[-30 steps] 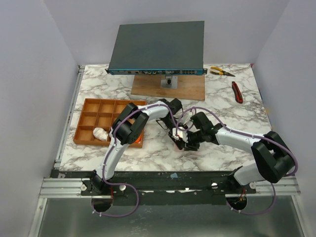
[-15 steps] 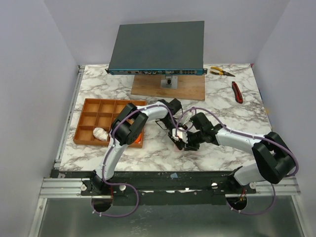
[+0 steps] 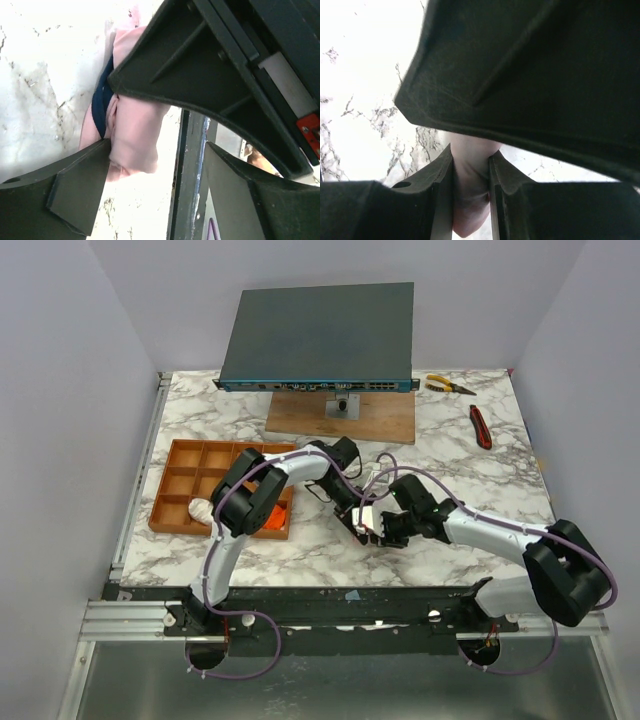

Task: Roll the underwear
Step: Roll the underwear to the center of the board.

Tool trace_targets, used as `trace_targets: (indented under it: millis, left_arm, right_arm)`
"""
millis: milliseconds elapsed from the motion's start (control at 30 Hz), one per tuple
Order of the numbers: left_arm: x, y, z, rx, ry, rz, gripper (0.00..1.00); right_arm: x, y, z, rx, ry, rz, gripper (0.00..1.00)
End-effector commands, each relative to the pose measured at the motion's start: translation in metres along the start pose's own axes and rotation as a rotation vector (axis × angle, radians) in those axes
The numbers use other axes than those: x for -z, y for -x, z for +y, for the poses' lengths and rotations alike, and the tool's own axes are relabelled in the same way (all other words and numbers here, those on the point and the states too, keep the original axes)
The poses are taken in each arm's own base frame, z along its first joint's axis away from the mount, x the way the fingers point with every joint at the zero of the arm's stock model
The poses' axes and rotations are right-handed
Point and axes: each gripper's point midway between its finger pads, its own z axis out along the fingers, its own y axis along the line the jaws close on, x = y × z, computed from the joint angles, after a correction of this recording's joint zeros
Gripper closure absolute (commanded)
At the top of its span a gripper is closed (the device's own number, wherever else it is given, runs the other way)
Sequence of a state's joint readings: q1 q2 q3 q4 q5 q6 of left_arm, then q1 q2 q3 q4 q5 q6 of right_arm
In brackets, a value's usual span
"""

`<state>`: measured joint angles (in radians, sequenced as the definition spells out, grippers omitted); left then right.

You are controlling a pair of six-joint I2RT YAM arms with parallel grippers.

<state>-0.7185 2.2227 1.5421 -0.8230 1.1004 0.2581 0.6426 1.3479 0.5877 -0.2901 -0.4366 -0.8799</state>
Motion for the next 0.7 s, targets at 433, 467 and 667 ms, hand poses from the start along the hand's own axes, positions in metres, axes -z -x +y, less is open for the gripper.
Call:
trace_targets:
  millis: [433, 467, 667]
  left_arm:
    - [0.028, -0.012, 0.056, -0.053, 0.289, -0.009, 0.14]
    - [0.028, -0.011, 0.055, -0.056, 0.277, -0.015, 0.13]
    - [0.025, -0.007, 0.041, -0.125, 0.211, -0.064, 0.01]
  right_arm:
    - [0.003, -0.033, 0.019, -0.124, 0.052, 0.155, 0.99]
    - [0.003, -0.032, 0.019, -0.128, 0.054, 0.153, 0.99]
    - [0.002, -0.031, 0.017, -0.153, 0.06, 0.138, 0.99]
